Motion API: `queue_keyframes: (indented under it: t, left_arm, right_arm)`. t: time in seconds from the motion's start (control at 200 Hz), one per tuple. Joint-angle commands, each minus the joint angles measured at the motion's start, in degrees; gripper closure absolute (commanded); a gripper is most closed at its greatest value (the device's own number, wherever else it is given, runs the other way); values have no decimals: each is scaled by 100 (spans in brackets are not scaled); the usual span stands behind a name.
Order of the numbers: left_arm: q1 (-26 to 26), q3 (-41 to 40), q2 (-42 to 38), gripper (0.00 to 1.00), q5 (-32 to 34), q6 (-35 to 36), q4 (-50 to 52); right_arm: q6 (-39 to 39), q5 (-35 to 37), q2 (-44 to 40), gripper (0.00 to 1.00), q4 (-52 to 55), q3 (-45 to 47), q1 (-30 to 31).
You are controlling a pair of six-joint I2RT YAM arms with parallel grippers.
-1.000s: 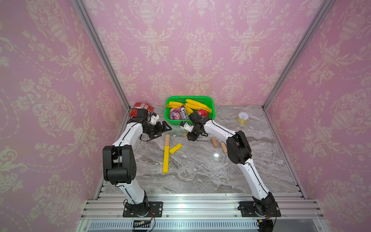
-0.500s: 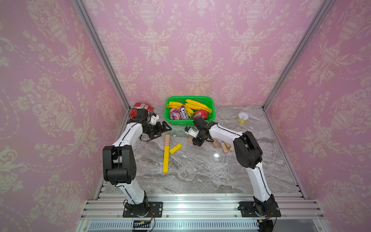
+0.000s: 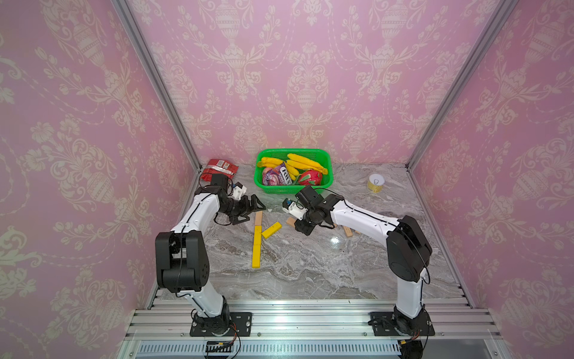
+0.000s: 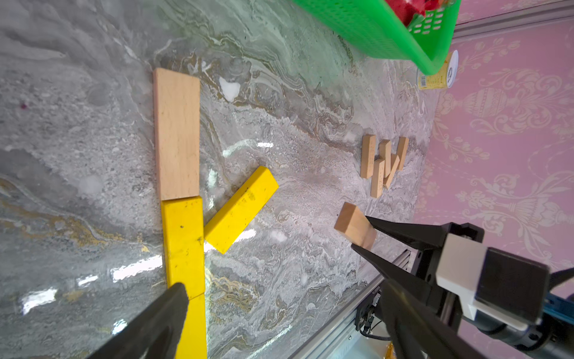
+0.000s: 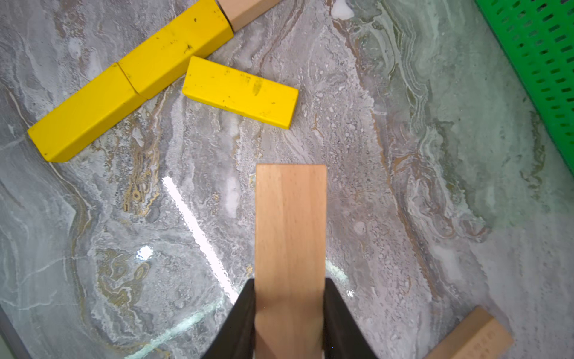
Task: Assemble the letter k with building blocks
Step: Pick up the building block from the center of the board, then assemble the building block at the center of the board.
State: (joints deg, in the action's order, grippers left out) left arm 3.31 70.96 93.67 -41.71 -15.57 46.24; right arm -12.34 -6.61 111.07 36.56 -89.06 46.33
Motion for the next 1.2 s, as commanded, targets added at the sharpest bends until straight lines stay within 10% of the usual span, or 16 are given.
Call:
queue_keyframes:
  t: [0.0,0.885,1.191]
  left_arm:
    - [-5,-389,-671,1,-102,-270,83]
    - [82,-1917,-2148,1,1516,-536,394]
    - [100,-2107,-2327,1,1056,-562,361]
  right_arm:
    - [555,59,-166,77,285,13,301]
    - [1284,168,1764,76,1818,-2075,1287]
    - [1323,154,1993,75,1975,-2315,1196]
